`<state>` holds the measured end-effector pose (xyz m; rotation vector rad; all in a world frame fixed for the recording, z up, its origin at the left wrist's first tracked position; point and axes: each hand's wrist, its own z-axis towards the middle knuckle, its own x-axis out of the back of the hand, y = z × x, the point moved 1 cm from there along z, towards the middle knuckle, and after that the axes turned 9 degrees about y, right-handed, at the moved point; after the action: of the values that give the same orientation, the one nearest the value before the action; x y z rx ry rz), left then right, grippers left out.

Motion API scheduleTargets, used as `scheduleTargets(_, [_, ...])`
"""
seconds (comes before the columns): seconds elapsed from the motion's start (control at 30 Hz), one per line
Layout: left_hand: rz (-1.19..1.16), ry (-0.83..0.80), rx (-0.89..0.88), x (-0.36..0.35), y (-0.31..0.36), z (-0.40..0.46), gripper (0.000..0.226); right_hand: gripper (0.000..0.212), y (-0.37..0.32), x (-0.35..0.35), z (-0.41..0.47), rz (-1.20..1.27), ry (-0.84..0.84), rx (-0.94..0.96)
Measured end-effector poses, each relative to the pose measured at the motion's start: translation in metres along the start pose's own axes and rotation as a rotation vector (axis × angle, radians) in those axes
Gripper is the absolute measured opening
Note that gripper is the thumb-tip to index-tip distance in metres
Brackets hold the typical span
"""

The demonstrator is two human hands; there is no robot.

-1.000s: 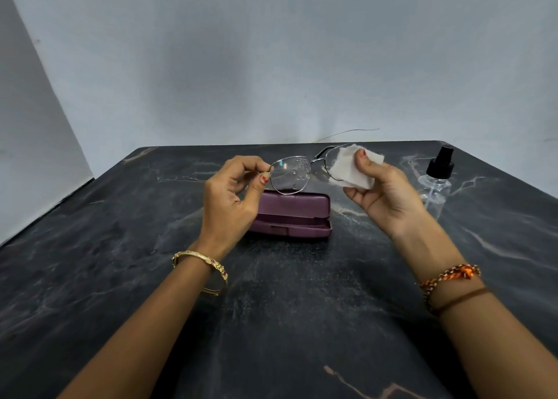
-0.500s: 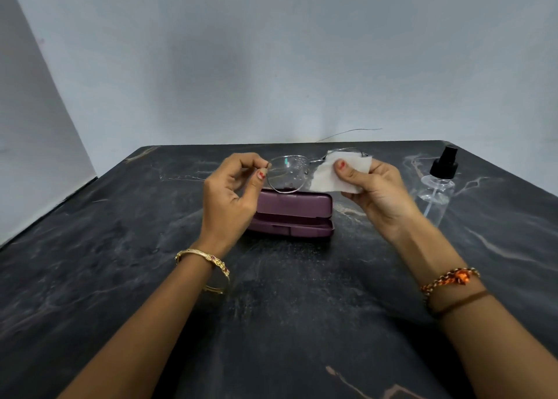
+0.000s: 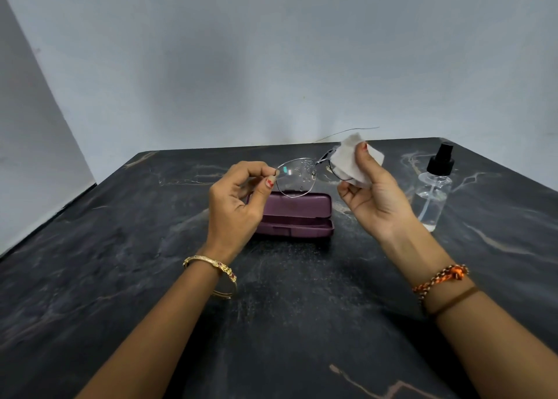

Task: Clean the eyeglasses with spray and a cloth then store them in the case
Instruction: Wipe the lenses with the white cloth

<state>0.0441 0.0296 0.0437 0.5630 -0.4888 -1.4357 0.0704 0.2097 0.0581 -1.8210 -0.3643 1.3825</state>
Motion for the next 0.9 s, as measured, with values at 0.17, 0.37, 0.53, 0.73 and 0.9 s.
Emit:
scheduleTargets(0.17, [0.025,-0.025,-0.033,-0.004,0.002,-0.005,0.014,0.004,0.002,0.000,0.000,-0.085,-0.059,0.073])
scheduleTargets(0.37, [0.009,0.054,-0.004,0.006,-0.002,0.006,0.018,0.021,-0.008,0.002,0.001,-0.383,-0.259,0.084])
scheduleTargets(0.53, [-0.002,0.046,0.007,0.004,0.000,0.006,0.021,0.011,-0.015,0.004,0.002,-0.441,-0.235,0.091])
scheduleTargets(0.73, [0.014,0.015,-0.028,-0.001,0.003,0.000,0.015,0.008,-0.008,0.003,0.002,-0.200,-0.045,0.044])
scheduleTargets(0.9, [0.059,-0.028,-0.111,-0.005,0.006,-0.004,0.014,0.012,0.001,0.002,0.000,-0.179,-0.066,0.064])
